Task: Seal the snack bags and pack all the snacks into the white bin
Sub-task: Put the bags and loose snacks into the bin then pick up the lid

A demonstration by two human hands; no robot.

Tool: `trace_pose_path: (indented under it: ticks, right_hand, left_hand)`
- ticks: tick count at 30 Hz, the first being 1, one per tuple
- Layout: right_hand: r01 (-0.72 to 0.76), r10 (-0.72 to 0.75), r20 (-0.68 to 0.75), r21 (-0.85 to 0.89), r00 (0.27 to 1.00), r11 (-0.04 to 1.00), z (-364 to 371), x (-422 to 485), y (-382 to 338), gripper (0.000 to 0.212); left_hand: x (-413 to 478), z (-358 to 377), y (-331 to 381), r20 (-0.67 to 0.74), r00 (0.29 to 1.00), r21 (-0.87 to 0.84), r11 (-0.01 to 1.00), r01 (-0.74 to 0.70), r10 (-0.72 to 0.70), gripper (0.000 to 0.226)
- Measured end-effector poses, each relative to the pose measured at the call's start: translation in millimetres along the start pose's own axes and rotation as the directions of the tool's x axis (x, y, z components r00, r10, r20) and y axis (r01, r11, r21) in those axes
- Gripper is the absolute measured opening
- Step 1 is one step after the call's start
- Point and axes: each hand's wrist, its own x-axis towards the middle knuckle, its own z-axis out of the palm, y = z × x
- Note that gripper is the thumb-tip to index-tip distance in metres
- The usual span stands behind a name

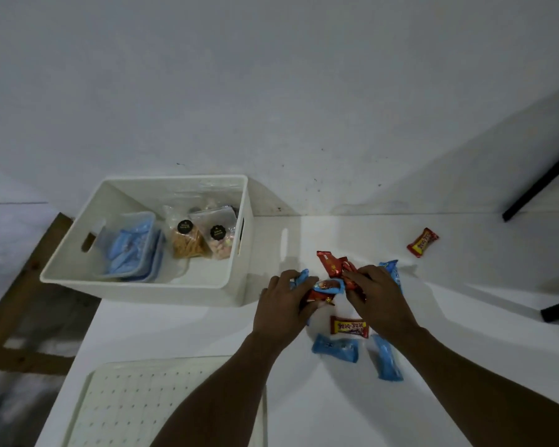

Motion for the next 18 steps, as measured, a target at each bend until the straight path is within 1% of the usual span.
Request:
trace_pose_path:
  ticks: [3,6,8,11,13,15,18]
  right_hand:
    - [0.018,-0.019,-0.065,-0.017,0.998,1.0,-27,9,-23,0.032]
    - [0.046,-0.051,-0.137,-0.044,0.989,0.998,-51,27,-57,0.03]
    - [0.091,-0.099,-0.181,-0.055,0.979,0.994,-60,43,-88,0.027]
    - [0.178,-0.186,-0.234,-0.053,0.954,0.983,-62,68,-141,0.026]
    - [0.236,-0.237,-0.255,-0.033,0.938,0.971,-53,82,-179,0.026]
    - [0.272,-0.269,-0.231,-0.022,0.935,0.962,-37,93,-217,0.027]
    - [0.271,-0.266,-0.15,0.016,0.952,0.962,-2,106,-259,0.029]
  left_hand:
    - [3,-37,5,-0.095,0.993,0.019,0.997,-0.07,0.071,0.058]
    - [9,-86,-5,-0.196,0.971,0.051,0.99,-0.128,0.136,0.057]
    - [12,-121,-25,-0.267,0.952,0.079,0.988,-0.13,0.147,0.055]
    - [6,-169,-74,-0.355,0.926,0.129,0.988,-0.088,0.129,0.053]
    - [-4,-192,-113,-0.385,0.916,0.137,0.989,-0.06,0.109,0.051]
    - [-15,-208,-152,-0.388,0.919,0.14,0.99,-0.021,0.075,0.051]
    - [-28,-218,-202,-0.309,0.951,0.126,0.991,0.047,-0.005,0.05]
